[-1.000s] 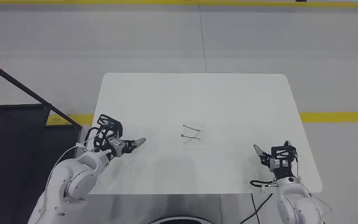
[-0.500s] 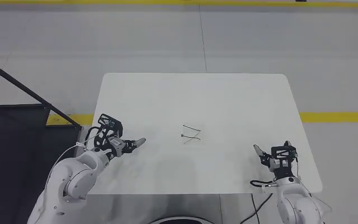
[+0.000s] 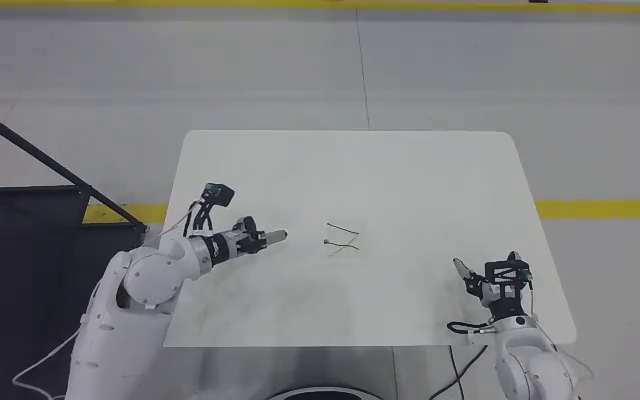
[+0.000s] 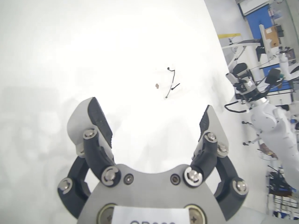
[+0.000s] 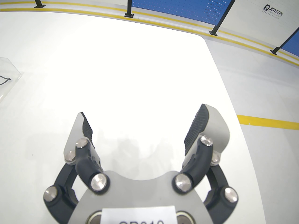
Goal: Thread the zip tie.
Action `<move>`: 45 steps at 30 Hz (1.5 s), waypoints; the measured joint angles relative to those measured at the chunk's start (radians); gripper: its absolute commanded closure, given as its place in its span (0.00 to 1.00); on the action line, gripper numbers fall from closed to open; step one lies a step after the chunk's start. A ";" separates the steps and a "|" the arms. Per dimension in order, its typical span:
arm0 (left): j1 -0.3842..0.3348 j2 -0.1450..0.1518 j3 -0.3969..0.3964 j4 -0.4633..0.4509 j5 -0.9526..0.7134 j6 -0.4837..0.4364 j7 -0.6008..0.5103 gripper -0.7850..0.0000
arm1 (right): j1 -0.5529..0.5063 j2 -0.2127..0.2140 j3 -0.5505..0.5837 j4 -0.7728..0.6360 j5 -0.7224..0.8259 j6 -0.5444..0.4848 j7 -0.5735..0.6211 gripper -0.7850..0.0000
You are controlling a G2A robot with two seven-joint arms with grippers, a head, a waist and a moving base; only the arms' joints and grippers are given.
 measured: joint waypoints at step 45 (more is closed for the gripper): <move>-0.397 -0.070 0.428 0.337 -0.044 0.281 0.017 0.44 | 0.000 0.000 0.000 0.000 0.000 0.000 0.000 0.00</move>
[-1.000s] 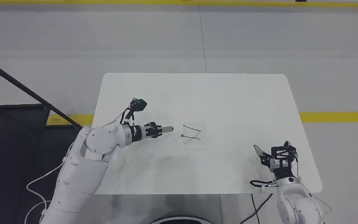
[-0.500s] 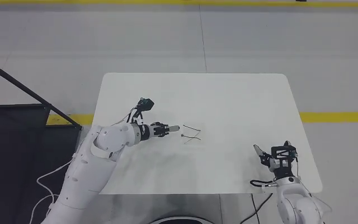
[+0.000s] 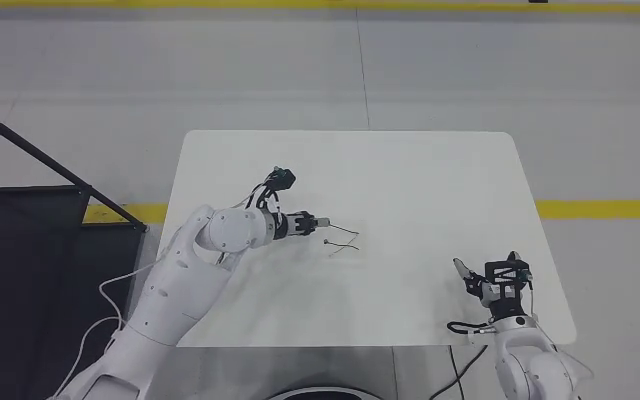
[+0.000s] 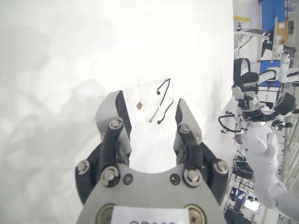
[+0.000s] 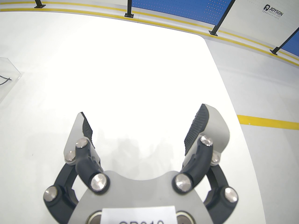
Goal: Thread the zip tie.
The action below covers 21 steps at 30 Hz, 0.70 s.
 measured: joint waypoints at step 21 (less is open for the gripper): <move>-0.072 -0.029 0.092 0.070 0.026 0.044 0.032 0.66 | 0.000 0.000 0.000 0.000 0.000 0.000 0.000 0.00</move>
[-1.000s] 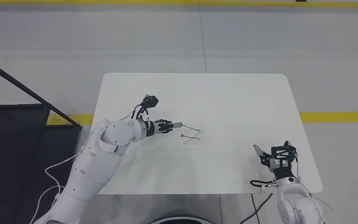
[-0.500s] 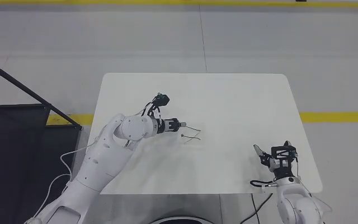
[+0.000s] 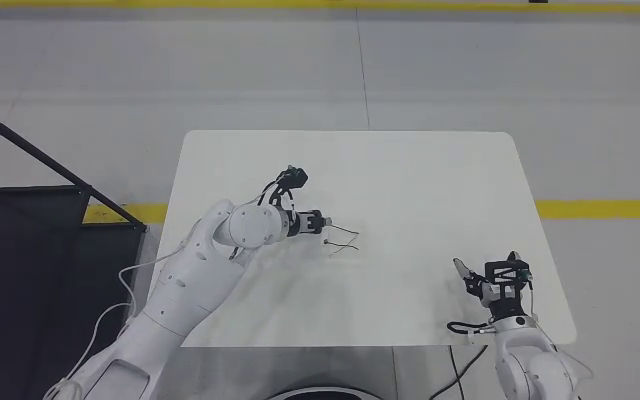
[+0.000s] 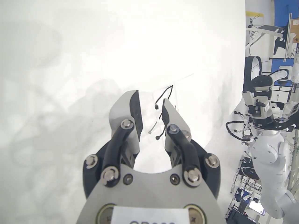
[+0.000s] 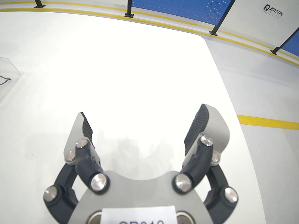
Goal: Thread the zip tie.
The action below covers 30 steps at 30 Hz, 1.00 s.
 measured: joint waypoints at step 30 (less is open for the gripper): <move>-0.025 -0.018 0.026 0.028 0.002 0.008 0.008 1.00 | 0.000 0.000 0.000 0.000 0.000 0.000 0.000 0.00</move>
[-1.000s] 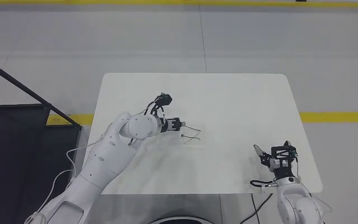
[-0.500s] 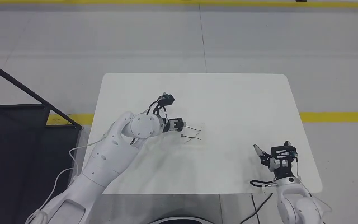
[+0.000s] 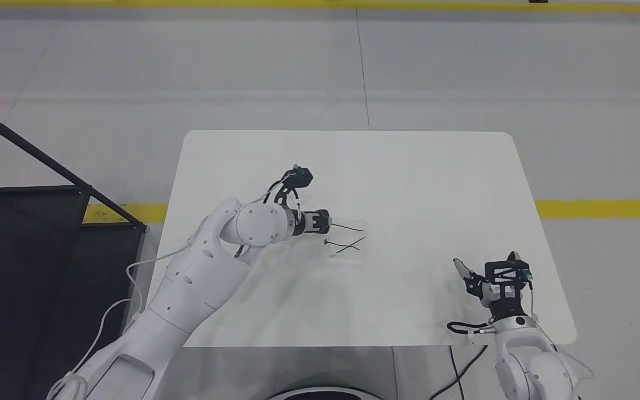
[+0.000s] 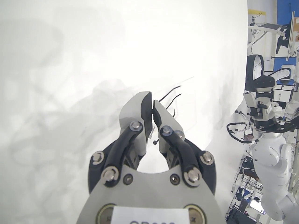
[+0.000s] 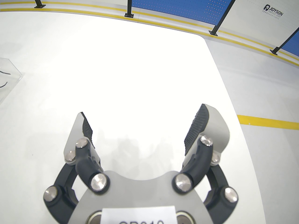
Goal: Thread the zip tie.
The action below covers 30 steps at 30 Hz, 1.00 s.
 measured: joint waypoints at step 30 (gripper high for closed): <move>0.188 0.068 -0.245 -0.240 -0.102 -0.152 -0.102 1.00 | -0.046 0.002 0.033 -0.062 0.086 -0.141 -0.049 0.00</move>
